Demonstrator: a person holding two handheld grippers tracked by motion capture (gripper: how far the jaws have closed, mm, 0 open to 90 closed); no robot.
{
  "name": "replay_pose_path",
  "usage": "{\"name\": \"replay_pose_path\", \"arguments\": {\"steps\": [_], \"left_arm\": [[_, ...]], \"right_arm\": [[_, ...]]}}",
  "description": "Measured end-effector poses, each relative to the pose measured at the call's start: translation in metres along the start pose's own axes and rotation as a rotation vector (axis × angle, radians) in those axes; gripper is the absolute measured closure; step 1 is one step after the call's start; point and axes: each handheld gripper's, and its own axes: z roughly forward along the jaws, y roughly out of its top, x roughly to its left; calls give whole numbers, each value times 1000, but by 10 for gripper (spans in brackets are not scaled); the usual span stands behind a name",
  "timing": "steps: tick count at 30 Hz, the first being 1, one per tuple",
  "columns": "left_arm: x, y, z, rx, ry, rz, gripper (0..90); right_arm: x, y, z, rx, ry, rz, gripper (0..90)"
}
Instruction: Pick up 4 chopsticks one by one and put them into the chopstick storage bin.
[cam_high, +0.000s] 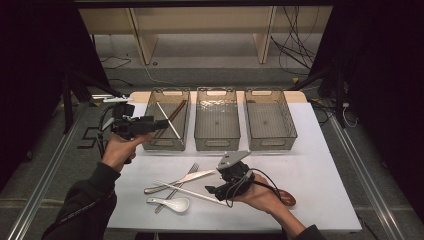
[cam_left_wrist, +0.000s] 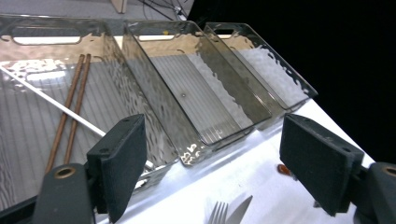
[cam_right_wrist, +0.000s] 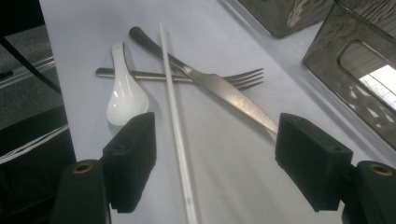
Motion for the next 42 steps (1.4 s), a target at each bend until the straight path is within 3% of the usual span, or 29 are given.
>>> {"name": "replay_pose_path", "arguments": {"steps": [6,7,13,15,18,24,33,42], "left_arm": [[-7,-12,-5,-26,-8,35,209],[-8,-14,-4,-30,-7,46,207],[-10,-33,-1,-22,-34,68,179],[-10,-38,-3,-25,-41,80,167],[-11,-46,-7,-29,-55,85,161],[-12,-62,-16,-36,-43,88,160],[-17,-75,-19,-52,-45,92,160],[-26,-85,-18,-52,-37,135,160]], "right_arm": [[1,-1,4,14,5,3,302],[0,-1,4,19,10,-14,302],[0,-2,7,38,13,-11,302],[0,-2,9,39,15,9,305],[1,-3,12,63,17,-5,305],[2,-5,18,108,22,-14,325],[7,-7,30,185,40,-23,396],[9,-13,45,255,46,-42,481]]}}
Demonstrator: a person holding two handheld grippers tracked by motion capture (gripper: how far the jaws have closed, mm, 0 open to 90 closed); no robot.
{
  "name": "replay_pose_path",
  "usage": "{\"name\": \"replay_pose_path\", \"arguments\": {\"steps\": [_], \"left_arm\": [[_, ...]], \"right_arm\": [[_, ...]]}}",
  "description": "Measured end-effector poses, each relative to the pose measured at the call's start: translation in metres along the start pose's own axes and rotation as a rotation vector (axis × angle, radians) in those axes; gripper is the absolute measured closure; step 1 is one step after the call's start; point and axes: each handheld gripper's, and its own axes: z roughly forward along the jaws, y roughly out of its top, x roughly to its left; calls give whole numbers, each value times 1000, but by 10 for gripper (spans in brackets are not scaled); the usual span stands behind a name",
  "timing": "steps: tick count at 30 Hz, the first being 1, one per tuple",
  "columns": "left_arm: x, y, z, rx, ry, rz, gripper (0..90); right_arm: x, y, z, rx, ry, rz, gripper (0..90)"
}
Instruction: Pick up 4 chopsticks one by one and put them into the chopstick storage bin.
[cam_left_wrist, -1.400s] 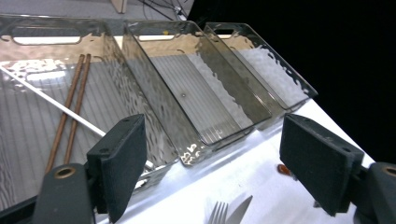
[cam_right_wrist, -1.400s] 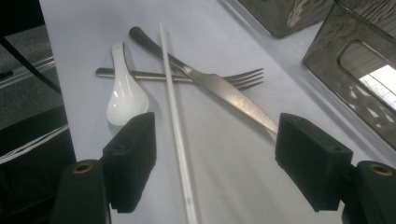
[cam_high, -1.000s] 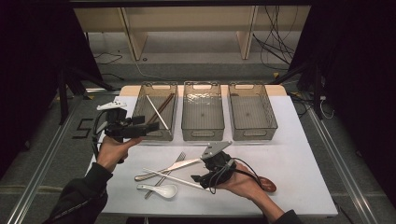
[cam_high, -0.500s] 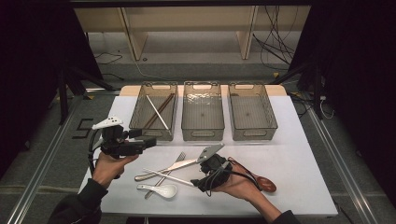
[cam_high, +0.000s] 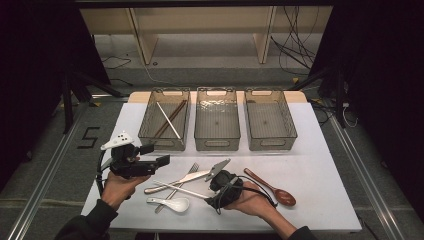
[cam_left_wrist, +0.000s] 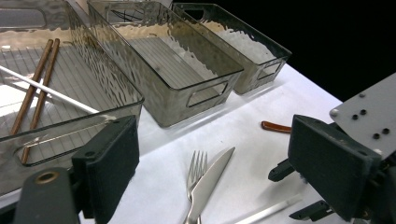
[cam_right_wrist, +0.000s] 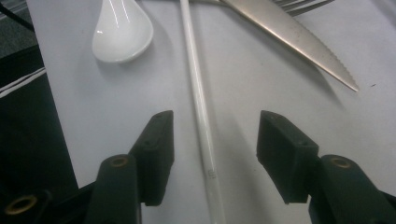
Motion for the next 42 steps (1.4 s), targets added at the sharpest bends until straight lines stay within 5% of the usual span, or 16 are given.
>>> {"name": "replay_pose_path", "arguments": {"steps": [42], "left_arm": [[-3,-12,7,61,11,14,158]], "right_arm": [[8,4,16,97,3,-67,805]]}}
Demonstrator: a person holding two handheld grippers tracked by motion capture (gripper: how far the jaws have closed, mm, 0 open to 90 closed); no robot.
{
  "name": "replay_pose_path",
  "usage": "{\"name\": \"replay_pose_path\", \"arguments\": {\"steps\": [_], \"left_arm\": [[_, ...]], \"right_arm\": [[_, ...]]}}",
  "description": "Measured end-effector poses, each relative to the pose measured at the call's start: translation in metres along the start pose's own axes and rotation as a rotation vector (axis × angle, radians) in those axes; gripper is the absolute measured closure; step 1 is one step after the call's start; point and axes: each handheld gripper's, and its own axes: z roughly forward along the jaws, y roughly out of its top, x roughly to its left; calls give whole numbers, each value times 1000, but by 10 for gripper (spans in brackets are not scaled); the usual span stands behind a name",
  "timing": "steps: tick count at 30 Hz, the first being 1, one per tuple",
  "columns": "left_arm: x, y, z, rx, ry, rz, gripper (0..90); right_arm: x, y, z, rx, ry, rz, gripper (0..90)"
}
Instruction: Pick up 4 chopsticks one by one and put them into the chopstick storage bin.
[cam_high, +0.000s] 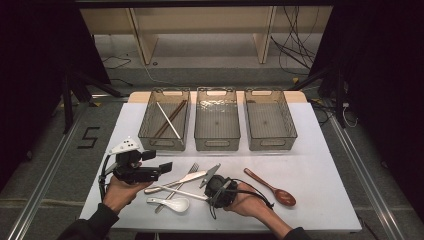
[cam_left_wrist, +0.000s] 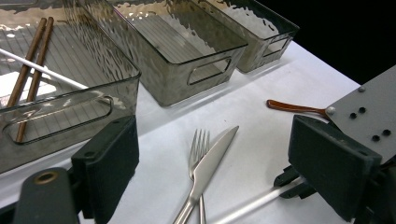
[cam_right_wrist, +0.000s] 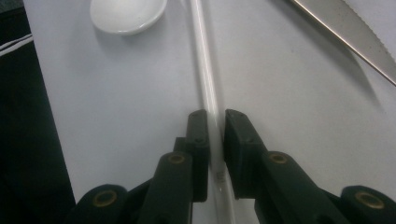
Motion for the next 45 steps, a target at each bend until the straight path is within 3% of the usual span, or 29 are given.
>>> {"name": "replay_pose_path", "arguments": {"steps": [18,21,33,40,43,45], "left_arm": [[-1,0,2,5,-1,3,159],[-1,0,1,3,0,-1,159],[-1,0,1,5,2,3,159],[0,0,1,7,2,1,159],[0,2,1,-5,-17,-28,159],[-2,2,1,-3,-18,-16,159]], "right_arm": [[3,6,2,47,-27,-76,818],[3,8,1,60,-24,-47,832],[2,14,3,98,-29,-22,837],[2,14,2,114,-29,-34,845],[3,13,2,96,-41,-48,847],[2,12,1,89,-46,-46,848]]}}
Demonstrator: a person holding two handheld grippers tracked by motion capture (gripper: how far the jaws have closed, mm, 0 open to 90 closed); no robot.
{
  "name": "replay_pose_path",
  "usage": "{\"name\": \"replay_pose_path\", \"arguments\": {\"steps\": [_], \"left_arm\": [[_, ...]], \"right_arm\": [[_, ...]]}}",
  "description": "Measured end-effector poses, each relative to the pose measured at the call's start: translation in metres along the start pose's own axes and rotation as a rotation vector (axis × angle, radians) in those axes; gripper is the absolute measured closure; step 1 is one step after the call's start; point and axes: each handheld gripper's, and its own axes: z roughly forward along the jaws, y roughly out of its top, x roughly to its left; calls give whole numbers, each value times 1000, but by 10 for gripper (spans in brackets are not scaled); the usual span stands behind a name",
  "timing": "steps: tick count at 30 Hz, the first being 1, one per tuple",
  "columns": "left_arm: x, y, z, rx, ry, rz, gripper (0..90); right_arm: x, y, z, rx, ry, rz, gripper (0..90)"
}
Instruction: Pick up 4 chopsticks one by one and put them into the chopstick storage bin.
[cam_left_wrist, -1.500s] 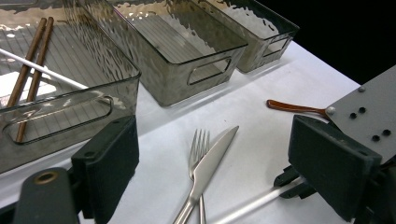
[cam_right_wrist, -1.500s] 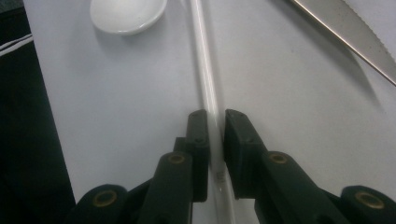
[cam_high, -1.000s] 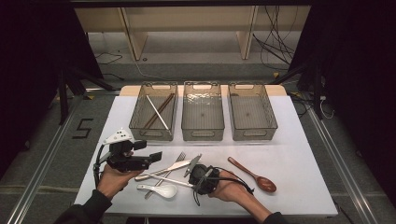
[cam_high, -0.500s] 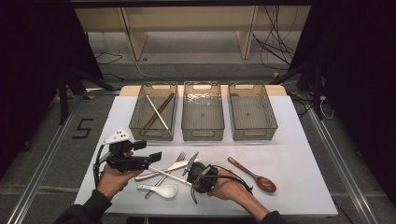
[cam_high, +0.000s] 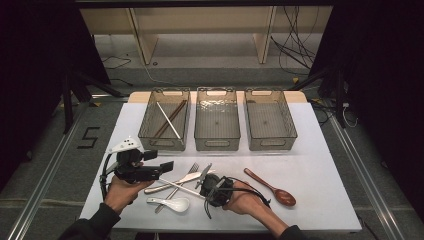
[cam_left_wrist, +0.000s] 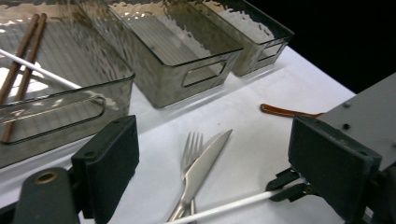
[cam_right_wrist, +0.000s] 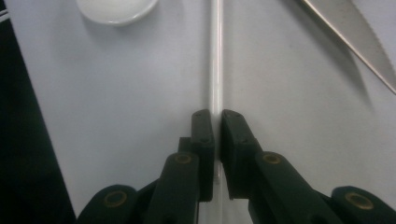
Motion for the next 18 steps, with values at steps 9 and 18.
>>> {"name": "replay_pose_path", "arguments": {"steps": [9,18], "left_arm": [[0,0,1,15,8,-12,161],[-4,-1,4,39,23,-28,164]], "right_arm": [[-7,-3,-7,-29,-1,34,849],[-18,-8,-26,-103,-15,87,849]]}}
